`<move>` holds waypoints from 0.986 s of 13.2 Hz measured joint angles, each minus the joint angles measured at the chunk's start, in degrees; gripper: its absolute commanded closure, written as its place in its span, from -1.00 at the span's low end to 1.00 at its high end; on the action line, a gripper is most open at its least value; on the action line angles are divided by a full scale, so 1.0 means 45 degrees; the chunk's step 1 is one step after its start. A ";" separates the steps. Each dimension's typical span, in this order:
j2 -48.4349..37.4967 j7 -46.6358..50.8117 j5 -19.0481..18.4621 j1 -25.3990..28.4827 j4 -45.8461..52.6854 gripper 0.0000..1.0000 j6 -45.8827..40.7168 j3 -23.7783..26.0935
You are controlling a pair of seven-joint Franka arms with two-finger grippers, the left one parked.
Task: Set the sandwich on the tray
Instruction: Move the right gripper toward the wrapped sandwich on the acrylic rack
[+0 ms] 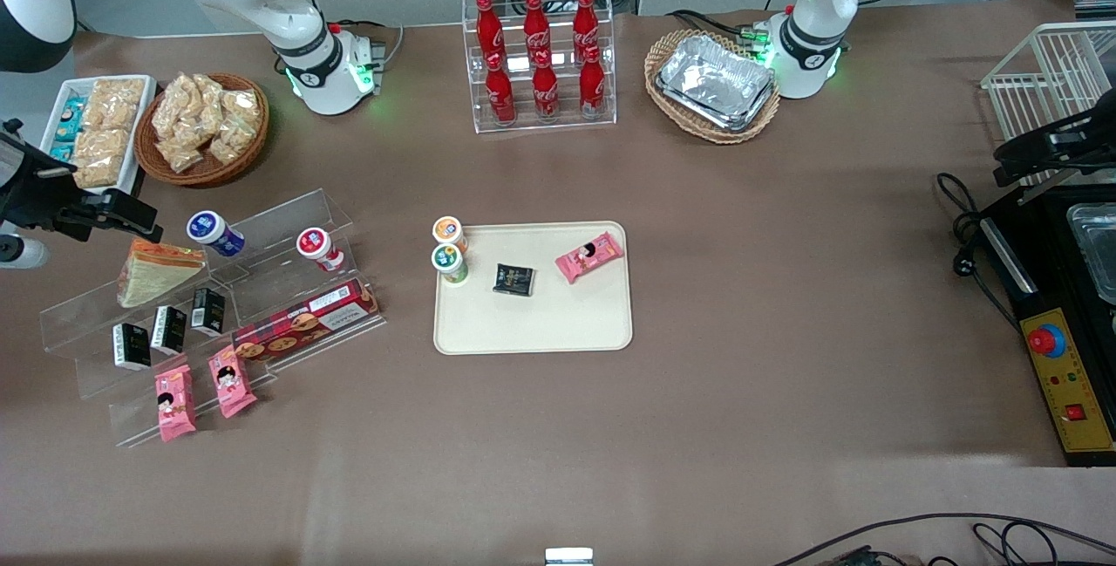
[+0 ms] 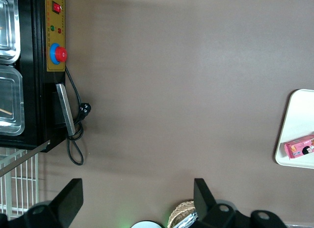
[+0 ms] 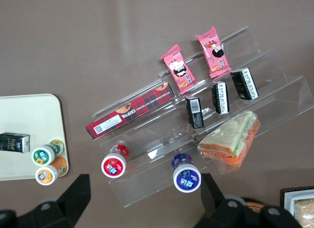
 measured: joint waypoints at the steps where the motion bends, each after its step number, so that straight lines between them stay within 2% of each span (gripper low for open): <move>1: 0.0000 -0.0083 -0.0002 -0.0001 0.0000 -1.00 -0.0008 -0.0008; 9: 0.0008 -0.0193 -0.0011 -0.0062 -0.0001 -1.00 -0.0029 -0.0092; 13: 0.0003 0.1459 -0.0012 -0.0362 0.0004 -1.00 -0.0026 -0.0545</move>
